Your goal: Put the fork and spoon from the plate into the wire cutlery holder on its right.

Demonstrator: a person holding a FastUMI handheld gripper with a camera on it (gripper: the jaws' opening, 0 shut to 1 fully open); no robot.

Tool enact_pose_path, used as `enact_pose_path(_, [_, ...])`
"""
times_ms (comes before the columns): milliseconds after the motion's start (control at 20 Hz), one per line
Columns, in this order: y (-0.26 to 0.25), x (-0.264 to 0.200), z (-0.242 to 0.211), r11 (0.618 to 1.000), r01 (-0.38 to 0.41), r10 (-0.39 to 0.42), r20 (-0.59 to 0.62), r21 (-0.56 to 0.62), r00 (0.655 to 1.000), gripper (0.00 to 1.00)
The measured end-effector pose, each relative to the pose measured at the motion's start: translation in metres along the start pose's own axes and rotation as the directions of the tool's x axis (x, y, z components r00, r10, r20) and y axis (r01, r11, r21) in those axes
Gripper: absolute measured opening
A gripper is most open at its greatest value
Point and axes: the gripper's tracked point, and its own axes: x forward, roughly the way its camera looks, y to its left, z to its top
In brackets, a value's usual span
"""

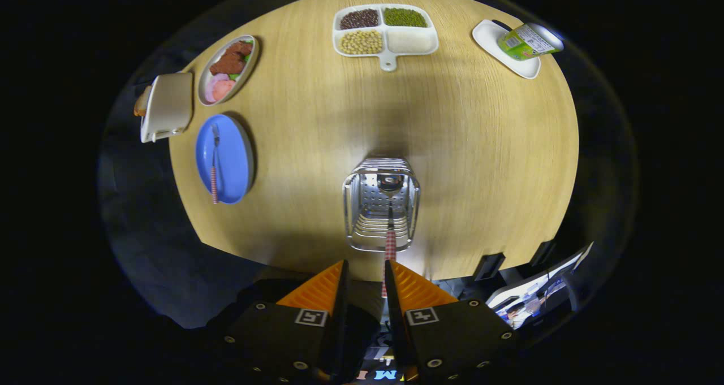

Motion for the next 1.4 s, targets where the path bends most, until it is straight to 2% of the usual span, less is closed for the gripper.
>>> enact_pose_path(100, [0.023,-0.013,0.005,0.998,-0.037,0.041,0.081,-0.049,0.996,0.49])
enact_pose_path(150, [0.039,-0.018,0.008,0.996,-0.06,0.067,0.115,-0.06,0.991,0.52])
enact_pose_path(250, [0.07,-0.025,0.008,0.994,-0.085,0.097,0.179,-0.072,0.979,0.67])
enact_pose_path(350, [0.089,-0.024,0.01,0.993,-0.055,0.077,0.225,-0.103,0.971,0.86])
enact_pose_path(400, [0.098,-0.021,0.006,0.993,-0.041,0.066,0.231,-0.113,0.971,0.92])
enact_pose_path(550, [0.149,-0.01,0.001,0.985,-0.058,0.095,0.232,-0.162,0.968,0.95])
enact_pose_path(900, [0.24,0.025,0.015,0.972,-0.049,0.105,0.242,-0.23,0.965,0.96])
enact_pose_path(1400, [0.302,0.104,0.053,0.978,0.027,0.029,0.262,-0.209,0.965,0.96])
